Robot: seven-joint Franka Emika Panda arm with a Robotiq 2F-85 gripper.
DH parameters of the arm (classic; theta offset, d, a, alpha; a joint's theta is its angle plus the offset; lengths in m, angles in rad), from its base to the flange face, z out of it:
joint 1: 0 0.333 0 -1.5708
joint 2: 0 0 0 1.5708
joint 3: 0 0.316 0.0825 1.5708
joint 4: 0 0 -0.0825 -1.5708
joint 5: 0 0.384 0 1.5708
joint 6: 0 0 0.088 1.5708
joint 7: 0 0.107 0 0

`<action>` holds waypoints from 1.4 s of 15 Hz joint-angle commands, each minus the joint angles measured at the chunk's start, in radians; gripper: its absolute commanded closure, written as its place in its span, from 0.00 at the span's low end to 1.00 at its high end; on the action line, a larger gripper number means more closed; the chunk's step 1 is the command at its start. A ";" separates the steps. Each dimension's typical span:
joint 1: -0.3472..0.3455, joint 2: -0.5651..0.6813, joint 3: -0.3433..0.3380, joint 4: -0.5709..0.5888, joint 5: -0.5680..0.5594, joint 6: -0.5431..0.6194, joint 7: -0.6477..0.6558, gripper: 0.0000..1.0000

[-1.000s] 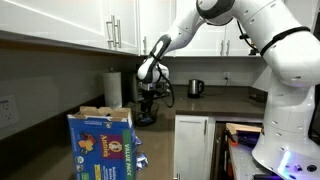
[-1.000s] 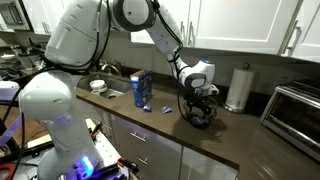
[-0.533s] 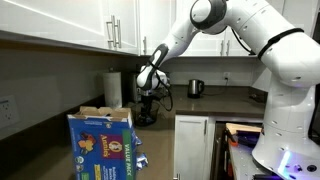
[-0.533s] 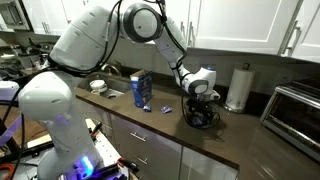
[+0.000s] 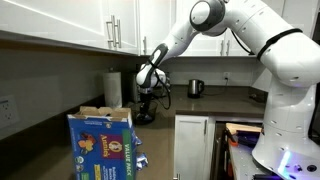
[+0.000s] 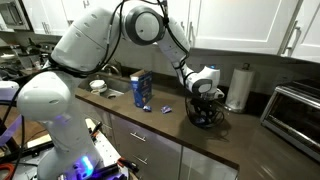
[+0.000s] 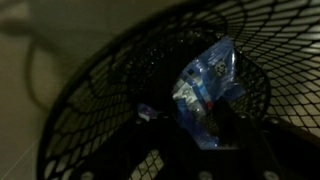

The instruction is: Get the objects in the black basket and put them on the counter

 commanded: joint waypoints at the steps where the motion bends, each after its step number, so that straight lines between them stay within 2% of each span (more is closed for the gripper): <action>1: -0.001 -0.018 0.018 -0.020 -0.014 -0.013 0.010 0.87; 3: 0.014 -0.029 0.020 -0.036 -0.013 -0.024 0.030 0.98; 4: 0.021 -0.039 0.022 -0.049 -0.012 -0.027 0.037 0.99; 10: 0.104 -0.144 0.007 -0.211 -0.025 0.000 0.132 0.98; 12: 0.096 -0.207 -0.013 -0.206 -0.037 -0.088 0.130 0.99; 17: 0.114 -0.294 -0.086 -0.195 -0.102 -0.214 0.157 0.98; 21: 0.108 -0.365 -0.086 -0.186 -0.075 -0.336 0.136 0.98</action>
